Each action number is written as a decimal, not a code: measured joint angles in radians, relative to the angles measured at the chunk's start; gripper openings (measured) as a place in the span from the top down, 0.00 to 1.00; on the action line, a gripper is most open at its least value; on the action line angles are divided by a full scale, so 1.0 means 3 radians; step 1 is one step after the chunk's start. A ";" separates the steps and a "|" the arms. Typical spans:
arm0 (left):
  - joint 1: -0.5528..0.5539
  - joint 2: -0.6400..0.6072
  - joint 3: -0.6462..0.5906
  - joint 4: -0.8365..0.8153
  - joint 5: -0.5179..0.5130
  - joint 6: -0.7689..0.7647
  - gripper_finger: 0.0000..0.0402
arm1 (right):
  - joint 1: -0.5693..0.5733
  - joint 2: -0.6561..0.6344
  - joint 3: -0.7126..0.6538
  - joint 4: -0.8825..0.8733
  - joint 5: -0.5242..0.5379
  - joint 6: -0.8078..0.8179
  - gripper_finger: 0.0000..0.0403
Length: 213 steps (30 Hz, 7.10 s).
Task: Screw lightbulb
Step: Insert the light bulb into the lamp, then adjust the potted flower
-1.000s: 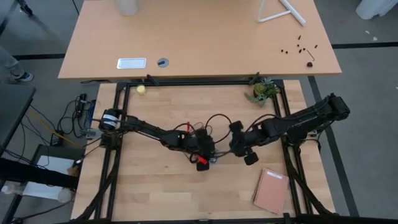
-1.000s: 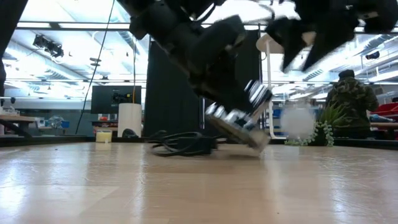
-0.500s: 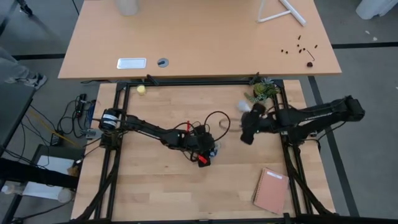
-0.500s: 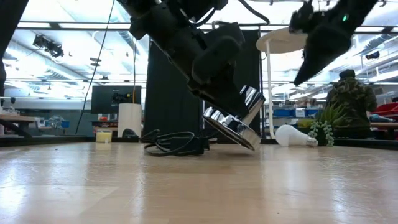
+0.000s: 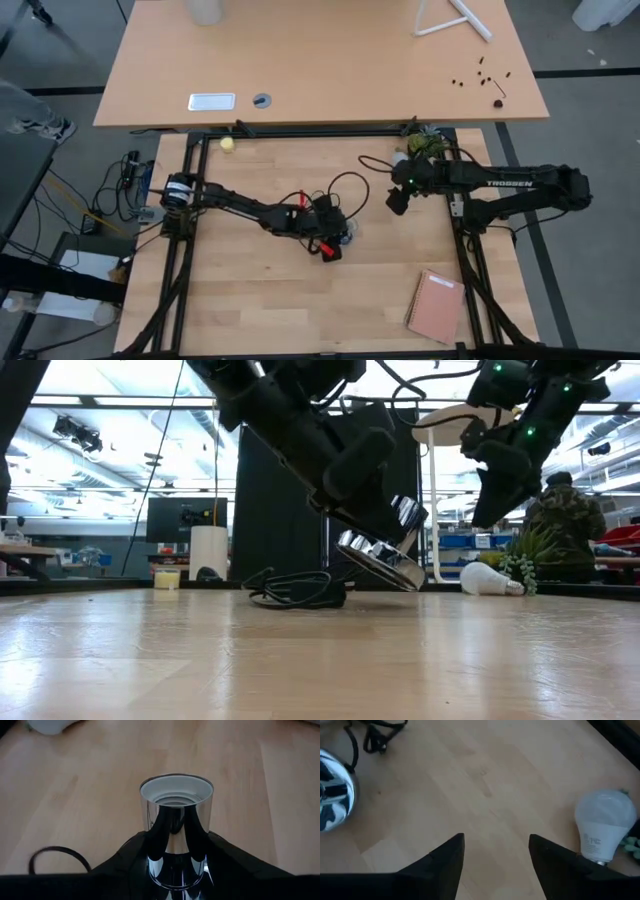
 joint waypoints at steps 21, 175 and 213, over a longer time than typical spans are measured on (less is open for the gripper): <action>-0.0139 -0.1456 -0.1155 -0.0346 -0.0326 -0.0392 0.55 | 0.0032 -0.0013 0.0000 0.0072 -0.0182 -0.0080 0.40; -0.0306 -0.0993 -0.1477 0.0613 -0.0485 -0.0769 0.38 | -0.0038 0.1830 0.0534 0.0181 -0.0603 -0.0337 0.27; -0.0307 -0.0991 -0.1289 0.0636 -0.0485 -0.0593 0.38 | 0.0717 0.1863 0.0942 0.0868 -0.0690 -0.0713 0.18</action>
